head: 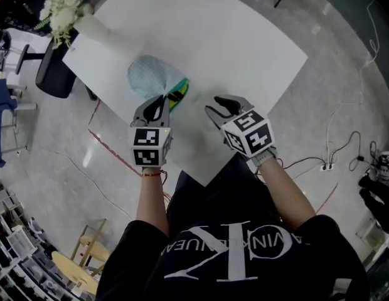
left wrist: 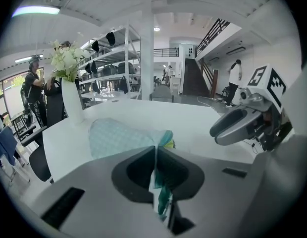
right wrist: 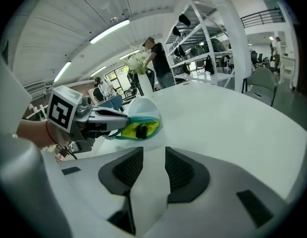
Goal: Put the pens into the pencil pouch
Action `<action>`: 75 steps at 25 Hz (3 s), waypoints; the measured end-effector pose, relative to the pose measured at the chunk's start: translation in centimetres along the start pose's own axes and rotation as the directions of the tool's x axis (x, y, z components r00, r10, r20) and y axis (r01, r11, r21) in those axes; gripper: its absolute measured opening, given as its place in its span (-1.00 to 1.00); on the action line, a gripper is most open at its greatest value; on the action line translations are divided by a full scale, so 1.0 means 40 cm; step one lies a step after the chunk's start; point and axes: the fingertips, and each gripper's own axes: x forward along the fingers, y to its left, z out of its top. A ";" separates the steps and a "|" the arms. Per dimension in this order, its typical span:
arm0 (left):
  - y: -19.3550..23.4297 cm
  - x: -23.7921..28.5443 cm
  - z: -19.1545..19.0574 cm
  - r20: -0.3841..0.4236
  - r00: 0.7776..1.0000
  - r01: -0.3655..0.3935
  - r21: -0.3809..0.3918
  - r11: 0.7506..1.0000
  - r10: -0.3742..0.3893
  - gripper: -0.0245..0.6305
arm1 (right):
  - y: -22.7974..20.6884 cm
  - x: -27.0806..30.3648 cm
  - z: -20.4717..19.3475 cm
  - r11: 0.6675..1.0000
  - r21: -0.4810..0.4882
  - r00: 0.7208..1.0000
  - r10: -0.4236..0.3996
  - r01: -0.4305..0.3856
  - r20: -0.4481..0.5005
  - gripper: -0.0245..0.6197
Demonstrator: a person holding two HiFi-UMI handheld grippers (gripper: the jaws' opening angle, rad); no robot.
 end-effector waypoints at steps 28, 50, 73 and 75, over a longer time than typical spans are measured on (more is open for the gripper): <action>0.011 -0.083 -0.018 0.062 0.997 0.055 -0.150 0.987 -0.046 -0.75 | 0.025 -0.024 0.055 0.997 -0.079 0.999 0.025 -0.022 0.035 -0.58; 0.205 -0.298 0.128 0.333 0.907 -0.176 -0.261 0.949 0.260 -0.91 | 0.051 -0.051 0.282 0.974 -0.222 0.966 0.107 -0.054 0.234 -0.90; 0.308 -0.430 0.212 0.463 0.771 -0.281 -0.371 0.885 0.438 -0.91 | 0.055 -0.129 0.462 0.955 -0.296 0.892 0.163 -0.035 0.421 -0.90; 0.307 -0.434 0.204 0.458 0.770 -0.287 -0.375 0.882 0.445 -0.91 | 0.057 -0.126 0.459 0.955 -0.296 0.892 0.167 -0.039 0.420 -0.90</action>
